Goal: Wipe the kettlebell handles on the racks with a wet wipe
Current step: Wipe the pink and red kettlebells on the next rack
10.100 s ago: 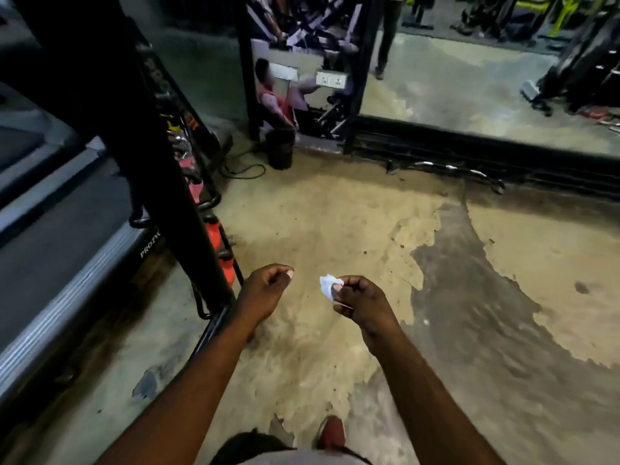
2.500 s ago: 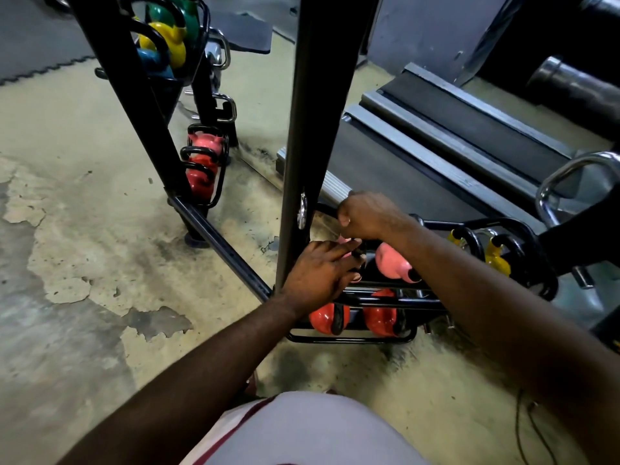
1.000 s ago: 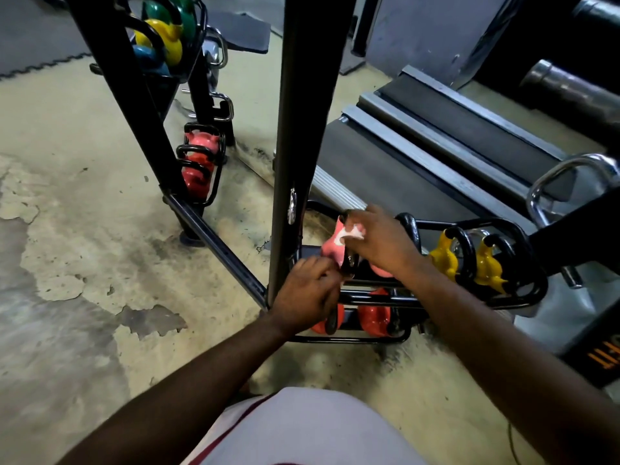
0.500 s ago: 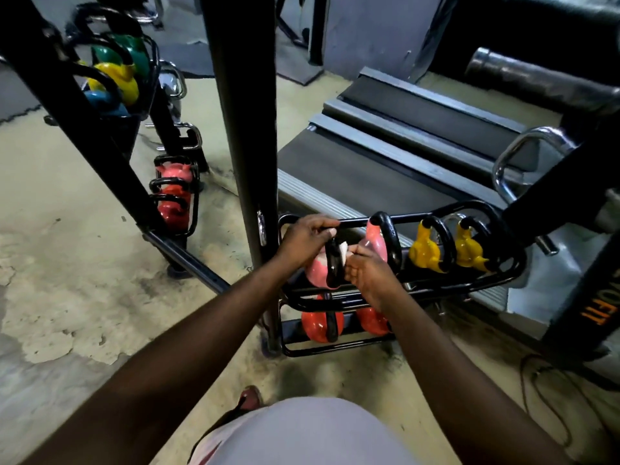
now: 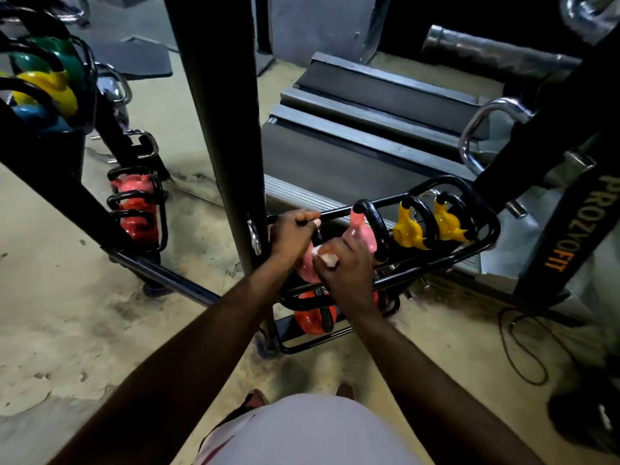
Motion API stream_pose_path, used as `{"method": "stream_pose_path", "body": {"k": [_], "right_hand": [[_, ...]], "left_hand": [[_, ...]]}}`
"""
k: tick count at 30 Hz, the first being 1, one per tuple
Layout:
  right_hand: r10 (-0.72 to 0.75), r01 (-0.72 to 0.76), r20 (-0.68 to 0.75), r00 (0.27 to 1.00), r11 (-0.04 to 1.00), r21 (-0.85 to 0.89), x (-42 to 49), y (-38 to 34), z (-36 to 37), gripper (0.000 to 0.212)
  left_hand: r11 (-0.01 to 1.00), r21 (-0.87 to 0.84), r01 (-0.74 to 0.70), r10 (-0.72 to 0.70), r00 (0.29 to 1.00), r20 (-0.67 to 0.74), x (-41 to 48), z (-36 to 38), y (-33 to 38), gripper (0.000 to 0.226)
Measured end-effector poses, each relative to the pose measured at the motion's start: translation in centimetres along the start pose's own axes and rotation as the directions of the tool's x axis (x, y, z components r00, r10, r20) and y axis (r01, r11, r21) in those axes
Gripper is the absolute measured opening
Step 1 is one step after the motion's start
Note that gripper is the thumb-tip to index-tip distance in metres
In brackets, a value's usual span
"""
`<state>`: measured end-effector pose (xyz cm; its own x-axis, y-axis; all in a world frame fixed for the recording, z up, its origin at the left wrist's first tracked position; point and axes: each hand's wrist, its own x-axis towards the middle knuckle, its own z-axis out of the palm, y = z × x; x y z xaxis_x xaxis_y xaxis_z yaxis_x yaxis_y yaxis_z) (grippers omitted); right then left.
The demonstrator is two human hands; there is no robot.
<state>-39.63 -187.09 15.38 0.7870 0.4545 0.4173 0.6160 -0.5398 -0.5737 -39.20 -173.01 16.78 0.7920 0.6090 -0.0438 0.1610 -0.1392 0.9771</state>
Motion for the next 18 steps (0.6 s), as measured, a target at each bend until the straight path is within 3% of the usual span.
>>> {"method": "stream_pose_path", "body": {"k": [3, 7, 13, 18], "right_hand": [[-0.199, 0.176, -0.055, 0.979, 0.944, -0.28, 0.4, -0.6, 1.2, 0.018], [-0.255, 0.203, -0.099, 0.962, 0.907, -0.369, -3.0, 0.4, 1.6, 0.015], [-0.208, 0.164, -0.098, 0.973, 0.928, -0.336, 0.5, -1.7, 2.6, 0.021], [-0.084, 0.049, -0.098, 0.992, 0.946, -0.322, -3.2, -0.2, 1.6, 0.012]], "left_hand": [[1.0, 0.007, -0.007, 0.007, 1.0, 0.023, -0.5, 0.2, -0.1, 0.022], [0.995, 0.063, -0.071, 0.07, 0.997, 0.019, -0.9, 0.0, -1.0, 0.023], [0.998, 0.039, -0.057, 0.057, 0.998, -0.005, 0.4, -0.6, -1.0, 0.022], [0.995, 0.07, -0.067, 0.066, 0.998, 0.02, -0.1, 0.1, -1.6, 0.022]]}}
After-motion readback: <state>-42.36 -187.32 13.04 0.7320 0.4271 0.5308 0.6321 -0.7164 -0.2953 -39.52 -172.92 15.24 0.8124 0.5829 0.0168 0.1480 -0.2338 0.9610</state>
